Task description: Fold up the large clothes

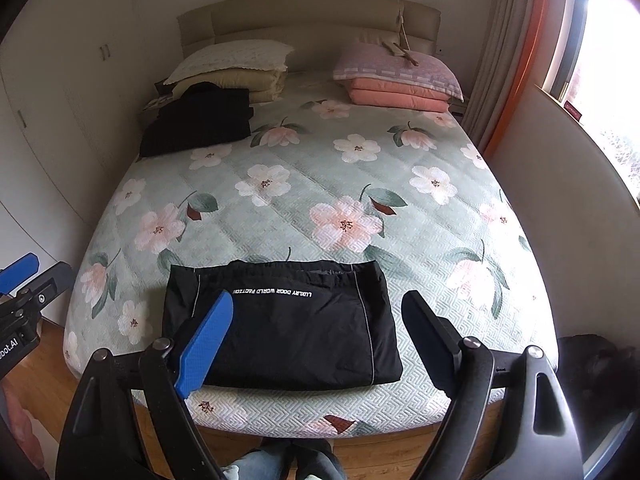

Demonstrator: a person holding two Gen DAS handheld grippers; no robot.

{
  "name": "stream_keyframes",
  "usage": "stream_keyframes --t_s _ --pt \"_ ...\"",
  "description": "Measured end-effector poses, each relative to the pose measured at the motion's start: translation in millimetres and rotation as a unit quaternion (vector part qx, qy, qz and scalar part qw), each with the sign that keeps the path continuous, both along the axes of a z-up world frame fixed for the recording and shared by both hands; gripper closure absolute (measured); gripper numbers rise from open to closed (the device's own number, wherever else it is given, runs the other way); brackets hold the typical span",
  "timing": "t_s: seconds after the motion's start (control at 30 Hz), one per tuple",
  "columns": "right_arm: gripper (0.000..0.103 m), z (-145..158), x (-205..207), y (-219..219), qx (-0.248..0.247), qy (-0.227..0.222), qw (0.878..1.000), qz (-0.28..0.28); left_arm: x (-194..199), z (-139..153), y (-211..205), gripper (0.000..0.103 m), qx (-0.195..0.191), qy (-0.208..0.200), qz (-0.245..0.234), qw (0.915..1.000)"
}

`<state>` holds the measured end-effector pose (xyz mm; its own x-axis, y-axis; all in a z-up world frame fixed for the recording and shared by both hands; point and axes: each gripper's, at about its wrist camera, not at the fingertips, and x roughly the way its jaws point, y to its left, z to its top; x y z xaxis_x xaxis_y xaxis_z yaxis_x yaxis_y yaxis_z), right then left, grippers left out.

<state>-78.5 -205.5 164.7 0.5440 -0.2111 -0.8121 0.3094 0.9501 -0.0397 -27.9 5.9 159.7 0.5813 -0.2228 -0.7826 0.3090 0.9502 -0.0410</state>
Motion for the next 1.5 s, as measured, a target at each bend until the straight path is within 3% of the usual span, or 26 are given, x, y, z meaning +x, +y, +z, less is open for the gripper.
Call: stream_keyframes --t_s 0.37,0.6,0.93,1.3,1.5 --pt "0.016 -14.7 3.6 -4.7 0.005 0.016 1.0 -0.014 8.0 -11.7 -0.2 0.031 0.007 0.015 -0.001 0.9999" --pt "0.016 -32.3 6.8 -7.1 0.016 0.038 0.999 -0.02 14.9 -26.1 4.0 0.031 0.043 0.013 0.011 0.9989" --pt "0.015 -46.1 9.7 -11.9 0.02 0.054 0.998 -0.026 23.5 -37.8 0.4 0.031 0.057 0.023 0.008 0.9981" --pt "0.016 -58.8 12.2 -19.5 0.027 0.07 0.997 -0.033 32.0 -50.5 -11.1 0.031 0.064 0.036 0.001 0.9973" --pt "0.016 -62.3 13.4 -23.6 0.026 0.074 0.996 -0.034 33.4 -50.5 -12.7 0.026 0.058 0.02 0.007 0.9981"
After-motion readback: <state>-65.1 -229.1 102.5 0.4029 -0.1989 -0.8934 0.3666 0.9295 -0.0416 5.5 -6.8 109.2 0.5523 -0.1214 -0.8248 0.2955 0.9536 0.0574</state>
